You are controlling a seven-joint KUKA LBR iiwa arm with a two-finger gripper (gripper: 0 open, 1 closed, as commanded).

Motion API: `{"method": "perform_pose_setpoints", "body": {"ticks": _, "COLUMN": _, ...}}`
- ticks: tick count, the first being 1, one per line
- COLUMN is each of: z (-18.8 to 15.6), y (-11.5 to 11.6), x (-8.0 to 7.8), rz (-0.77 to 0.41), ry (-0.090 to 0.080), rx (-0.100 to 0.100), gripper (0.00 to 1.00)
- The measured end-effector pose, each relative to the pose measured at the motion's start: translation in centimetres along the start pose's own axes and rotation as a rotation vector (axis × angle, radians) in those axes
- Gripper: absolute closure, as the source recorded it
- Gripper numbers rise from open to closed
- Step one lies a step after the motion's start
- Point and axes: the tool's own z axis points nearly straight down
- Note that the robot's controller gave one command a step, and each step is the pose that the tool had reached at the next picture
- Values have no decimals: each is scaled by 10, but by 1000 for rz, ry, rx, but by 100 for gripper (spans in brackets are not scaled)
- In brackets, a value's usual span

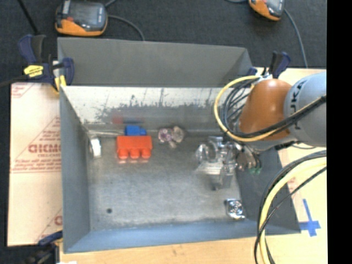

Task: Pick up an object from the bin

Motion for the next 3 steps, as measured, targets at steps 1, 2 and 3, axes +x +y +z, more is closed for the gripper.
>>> {"method": "perform_pose_setpoints", "body": {"ticks": 1, "z": -29, "y": -17, "x": -9, "rz": 14, "ry": 18, "rx": 0, "gripper": 0}}
{"method": "perform_pose_setpoints", "body": {"ticks": 2, "z": -31, "y": -30, "x": -24, "rz": -22, "ry": 11, "rx": -9, "gripper": 0}}
{"method": "perform_pose_setpoints", "body": {"ticks": 3, "z": 1, "y": -40, "x": -39, "rz": 166, "ry": 8, "rx": 4, "gripper": 0}}
